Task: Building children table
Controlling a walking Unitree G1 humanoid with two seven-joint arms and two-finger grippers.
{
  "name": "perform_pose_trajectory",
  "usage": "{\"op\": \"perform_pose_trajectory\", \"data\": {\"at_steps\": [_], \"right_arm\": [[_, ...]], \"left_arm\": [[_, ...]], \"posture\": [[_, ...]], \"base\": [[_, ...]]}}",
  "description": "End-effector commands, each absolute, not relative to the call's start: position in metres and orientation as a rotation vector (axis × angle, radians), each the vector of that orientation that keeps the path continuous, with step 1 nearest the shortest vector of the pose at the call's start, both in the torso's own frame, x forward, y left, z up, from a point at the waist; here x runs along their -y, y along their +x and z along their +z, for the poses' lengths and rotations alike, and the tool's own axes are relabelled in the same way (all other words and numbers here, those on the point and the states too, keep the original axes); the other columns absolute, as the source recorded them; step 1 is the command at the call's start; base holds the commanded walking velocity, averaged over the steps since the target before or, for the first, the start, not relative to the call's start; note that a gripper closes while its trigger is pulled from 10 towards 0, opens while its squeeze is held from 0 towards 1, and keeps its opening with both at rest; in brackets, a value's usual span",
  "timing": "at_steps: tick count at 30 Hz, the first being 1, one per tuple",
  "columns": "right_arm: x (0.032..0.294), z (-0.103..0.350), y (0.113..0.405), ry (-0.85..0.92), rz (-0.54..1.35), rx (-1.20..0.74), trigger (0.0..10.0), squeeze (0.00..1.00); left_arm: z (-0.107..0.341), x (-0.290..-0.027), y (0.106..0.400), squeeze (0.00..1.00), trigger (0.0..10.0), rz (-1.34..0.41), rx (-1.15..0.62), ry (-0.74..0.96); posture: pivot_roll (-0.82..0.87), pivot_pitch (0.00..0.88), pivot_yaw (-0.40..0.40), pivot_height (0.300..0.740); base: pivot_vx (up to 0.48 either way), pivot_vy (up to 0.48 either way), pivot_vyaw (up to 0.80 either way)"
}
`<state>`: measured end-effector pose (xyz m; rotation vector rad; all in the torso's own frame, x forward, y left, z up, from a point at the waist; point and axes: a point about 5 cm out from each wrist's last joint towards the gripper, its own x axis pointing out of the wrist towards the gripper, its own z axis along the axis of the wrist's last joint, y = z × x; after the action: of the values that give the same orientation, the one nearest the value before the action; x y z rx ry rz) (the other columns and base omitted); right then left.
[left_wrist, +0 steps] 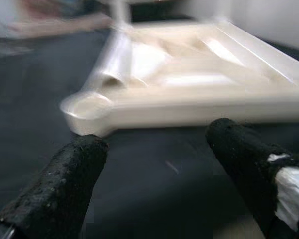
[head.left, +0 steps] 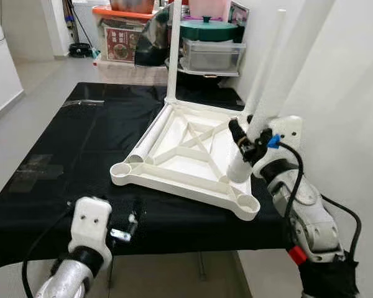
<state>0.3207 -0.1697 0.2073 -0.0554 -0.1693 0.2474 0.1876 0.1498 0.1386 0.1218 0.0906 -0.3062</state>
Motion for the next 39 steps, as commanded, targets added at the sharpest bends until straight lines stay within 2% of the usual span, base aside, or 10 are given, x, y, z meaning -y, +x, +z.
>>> {"op": "perform_pose_trajectory", "data": {"at_steps": [1,8,14,23,28,35,39], "right_arm": [[0.176,0.204,0.325,-0.067,0.231,0.159,10.0,0.0],[0.183,0.198,0.33,-0.058,0.202,0.147,10.0,0.0],[0.198,0.176,0.343,0.033,0.145,0.088,10.0,0.0],[0.196,0.159,0.341,0.046,0.258,0.028,10.0,0.0],[0.225,0.167,0.338,0.018,0.493,0.015,10.0,0.0],[0.238,0.179,0.34,-0.037,0.591,0.023,10.0,0.0],[0.233,0.177,0.337,0.004,0.637,0.015,10.0,0.0]], "left_arm": [[0.134,-0.145,0.184,0.0,10.0,-0.354,-0.116,0.119],[0.131,-0.146,0.181,0.0,10.0,-0.359,-0.134,0.125],[0.131,-0.145,0.185,0.0,10.0,-0.368,-0.127,0.125],[0.131,-0.146,0.185,0.0,10.0,-0.368,-0.12,0.133],[0.131,-0.148,0.186,0.0,10.0,-0.36,-0.117,0.139],[0.131,-0.148,0.186,0.0,10.0,-0.352,-0.114,0.138],[0.132,-0.15,0.186,0.0,10.0,-0.346,-0.114,0.14]], "posture": [[0.06,0.0,-0.106,0.74],[0.06,0.0,-0.109,0.74],[0.07,0.0,-0.107,0.74],[0.07,0.0,-0.106,0.74],[0.07,0.0,-0.108,0.74],[0.08,0.0,-0.109,0.74],[0.08,0.0,-0.111,0.74]], "base": [[0.0,0.0,0.0],[0.0,0.0,0.0],[0.0,0.0,0.0],[0.0,0.0,0.0],[0.0,0.0,0.0],[0.0,0.0,0.0],[0.0,0.0,0.0]]}}
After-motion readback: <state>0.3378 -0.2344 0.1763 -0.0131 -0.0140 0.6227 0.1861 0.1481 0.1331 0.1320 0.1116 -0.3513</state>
